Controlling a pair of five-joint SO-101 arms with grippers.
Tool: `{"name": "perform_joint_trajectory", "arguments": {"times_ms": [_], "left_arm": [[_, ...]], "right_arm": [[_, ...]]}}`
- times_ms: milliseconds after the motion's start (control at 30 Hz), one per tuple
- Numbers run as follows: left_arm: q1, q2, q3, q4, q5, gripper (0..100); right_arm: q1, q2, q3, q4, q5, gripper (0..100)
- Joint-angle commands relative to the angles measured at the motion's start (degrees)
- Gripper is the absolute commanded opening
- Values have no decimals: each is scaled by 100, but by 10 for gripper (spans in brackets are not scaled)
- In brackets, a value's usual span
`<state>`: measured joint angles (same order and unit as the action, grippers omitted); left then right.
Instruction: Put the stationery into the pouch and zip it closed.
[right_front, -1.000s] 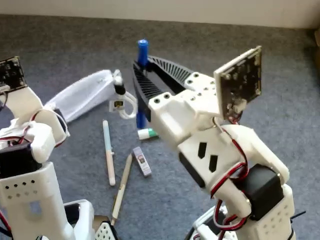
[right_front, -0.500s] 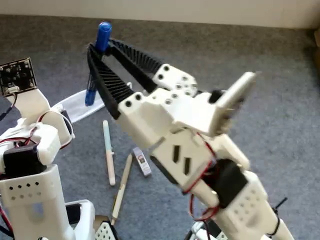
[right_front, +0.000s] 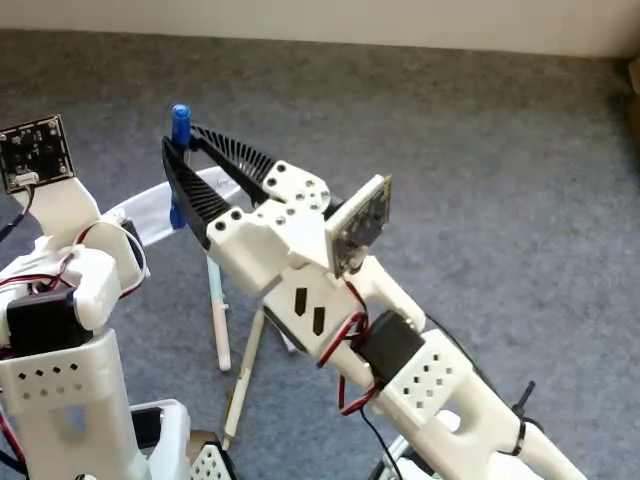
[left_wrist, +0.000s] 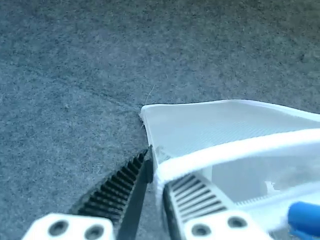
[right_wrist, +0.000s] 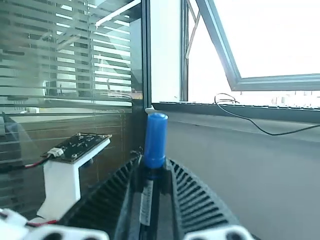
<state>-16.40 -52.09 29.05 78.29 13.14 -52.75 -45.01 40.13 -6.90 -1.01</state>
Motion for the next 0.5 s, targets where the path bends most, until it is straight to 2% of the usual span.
{"name": "perform_joint_trajectory", "arguments": {"times_ms": [0, 300, 467], "left_arm": [[145, 13, -101, -105, -18, 7], [145, 13, -101, -105, -18, 7], [145, 13, -101, -97, -26, 7]], "right_arm": [[-48, -101, 127, -576, 220, 5], [-145, 286, 418, -716, 862, 5], [-145, 620, 409, -1464, 905, 5]]}}
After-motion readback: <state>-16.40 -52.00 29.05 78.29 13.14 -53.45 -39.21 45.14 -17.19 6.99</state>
